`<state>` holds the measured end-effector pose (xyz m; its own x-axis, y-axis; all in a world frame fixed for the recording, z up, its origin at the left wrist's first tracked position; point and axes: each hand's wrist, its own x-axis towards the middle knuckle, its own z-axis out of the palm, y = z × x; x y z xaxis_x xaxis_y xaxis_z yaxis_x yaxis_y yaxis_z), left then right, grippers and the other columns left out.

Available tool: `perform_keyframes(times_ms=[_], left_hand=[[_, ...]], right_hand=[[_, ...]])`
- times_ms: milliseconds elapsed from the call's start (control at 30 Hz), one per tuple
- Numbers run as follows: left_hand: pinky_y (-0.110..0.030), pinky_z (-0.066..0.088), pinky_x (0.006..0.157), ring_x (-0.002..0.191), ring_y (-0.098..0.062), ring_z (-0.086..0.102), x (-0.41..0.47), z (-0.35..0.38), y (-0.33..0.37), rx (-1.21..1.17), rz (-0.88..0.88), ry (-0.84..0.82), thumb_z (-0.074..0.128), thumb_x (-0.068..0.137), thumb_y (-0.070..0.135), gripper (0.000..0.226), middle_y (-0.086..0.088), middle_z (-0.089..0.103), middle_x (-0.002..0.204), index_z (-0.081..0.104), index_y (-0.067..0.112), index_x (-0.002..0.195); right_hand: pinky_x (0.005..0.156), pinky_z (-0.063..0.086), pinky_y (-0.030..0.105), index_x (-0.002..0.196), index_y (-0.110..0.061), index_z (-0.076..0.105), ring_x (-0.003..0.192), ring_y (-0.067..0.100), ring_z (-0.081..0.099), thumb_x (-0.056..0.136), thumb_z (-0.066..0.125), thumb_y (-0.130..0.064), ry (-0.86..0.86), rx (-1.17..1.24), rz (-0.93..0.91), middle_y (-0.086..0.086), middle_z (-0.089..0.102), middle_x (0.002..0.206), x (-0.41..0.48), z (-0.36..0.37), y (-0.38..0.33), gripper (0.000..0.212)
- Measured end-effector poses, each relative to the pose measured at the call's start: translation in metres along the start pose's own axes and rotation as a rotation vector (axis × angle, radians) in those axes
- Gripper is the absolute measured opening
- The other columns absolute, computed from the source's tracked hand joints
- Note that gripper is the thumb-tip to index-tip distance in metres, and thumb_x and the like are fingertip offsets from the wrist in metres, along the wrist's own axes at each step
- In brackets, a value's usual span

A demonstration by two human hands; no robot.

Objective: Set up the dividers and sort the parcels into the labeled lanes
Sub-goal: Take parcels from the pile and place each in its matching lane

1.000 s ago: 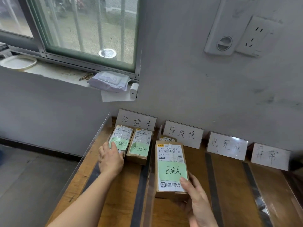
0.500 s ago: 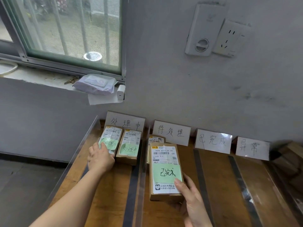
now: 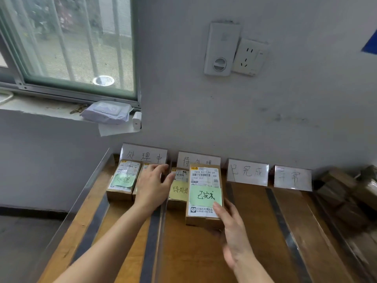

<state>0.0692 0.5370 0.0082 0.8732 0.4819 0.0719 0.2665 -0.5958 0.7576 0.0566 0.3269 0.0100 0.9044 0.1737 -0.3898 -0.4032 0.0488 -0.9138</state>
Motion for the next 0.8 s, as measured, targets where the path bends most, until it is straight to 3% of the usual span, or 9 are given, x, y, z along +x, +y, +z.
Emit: perform_keyframes(times_ms=[100,233,333,400,500,567,700,800], left_hand=[[-0.035,0.046,0.101,0.123,-0.014,0.05,-0.031,0.012,0.045,-0.181,0.04,-0.159,0.051,0.097,0.045,0.047,0.004,0.056,0.132,0.053,0.021,0.138],[-0.013,0.047,0.073,0.093,0.005,0.054,-0.067,0.037,0.094,-0.277,0.035,-0.323,0.05,0.099,0.042,0.042,0.025,0.055,0.105,0.047,0.026,0.138],[-0.022,0.053,0.085,0.109,-0.003,0.057,-0.081,0.066,0.115,-0.274,0.019,-0.332,0.054,0.098,0.04,0.056,0.014,0.058,0.126,0.038,0.025,0.148],[-0.021,0.055,0.08,0.109,-0.006,0.058,-0.09,0.087,0.131,-0.267,0.001,-0.321,0.057,0.097,0.034,0.06,0.009,0.057,0.133,0.032,0.026,0.151],[-0.032,0.057,0.089,0.115,-0.011,0.06,-0.103,0.123,0.152,-0.289,-0.048,-0.285,0.058,0.097,0.03,0.063,0.005,0.053,0.14,0.028,0.027,0.153],[-0.031,0.058,0.087,0.117,-0.014,0.06,-0.109,0.149,0.164,-0.284,-0.072,-0.271,0.057,0.098,0.029,0.063,0.003,0.051,0.143,0.027,0.027,0.153],[-0.011,0.048,0.055,0.103,-0.005,0.054,-0.117,0.194,0.185,-0.291,-0.117,-0.2,0.053,0.1,0.024,0.058,0.003,0.049,0.144,0.029,0.025,0.152],[-0.009,0.045,0.05,0.096,-0.004,0.053,-0.116,0.223,0.191,-0.288,-0.163,-0.157,0.05,0.102,0.021,0.052,0.001,0.048,0.142,0.032,0.025,0.151]], right_hand=[[0.106,0.043,0.055,0.123,-0.033,0.053,0.11,0.025,0.065,0.063,0.076,-0.047,0.031,0.012,-0.035,0.0,0.076,0.104,0.0,-0.02,-0.008,0.066],[0.097,0.052,0.051,0.121,-0.028,0.052,0.106,0.025,0.066,0.074,0.075,-0.038,0.051,0.033,-0.065,0.004,0.074,0.107,0.0,-0.058,-0.017,0.054],[0.085,0.057,0.043,0.122,-0.025,0.053,0.104,0.024,0.067,0.077,0.075,-0.032,0.059,0.07,-0.076,0.006,0.072,0.11,0.001,-0.093,-0.022,0.051],[0.079,0.057,0.038,0.124,-0.024,0.053,0.102,0.023,0.068,0.085,0.071,-0.026,0.051,0.062,-0.081,0.006,0.072,0.11,0.002,-0.12,-0.025,0.042],[0.099,0.05,0.044,0.128,-0.025,0.055,0.109,0.02,0.064,0.09,0.067,-0.032,0.052,-0.054,-0.073,0.002,0.07,0.115,0.008,-0.161,-0.025,0.041],[0.109,0.042,0.047,0.133,-0.026,0.056,0.117,0.019,0.058,0.091,0.064,-0.038,0.056,-0.149,-0.048,0.0,0.066,0.123,0.015,-0.186,-0.025,0.044],[0.108,0.043,0.05,0.135,-0.026,0.054,0.119,0.021,0.058,0.095,0.06,-0.034,0.006,-0.24,0.004,-0.001,0.067,0.121,0.036,-0.229,-0.027,0.041],[0.101,0.05,0.049,0.132,-0.023,0.05,0.113,0.021,0.062,0.092,0.064,-0.028,0.0,-0.273,0.014,0.001,0.068,0.118,0.053,-0.252,-0.025,0.042]])
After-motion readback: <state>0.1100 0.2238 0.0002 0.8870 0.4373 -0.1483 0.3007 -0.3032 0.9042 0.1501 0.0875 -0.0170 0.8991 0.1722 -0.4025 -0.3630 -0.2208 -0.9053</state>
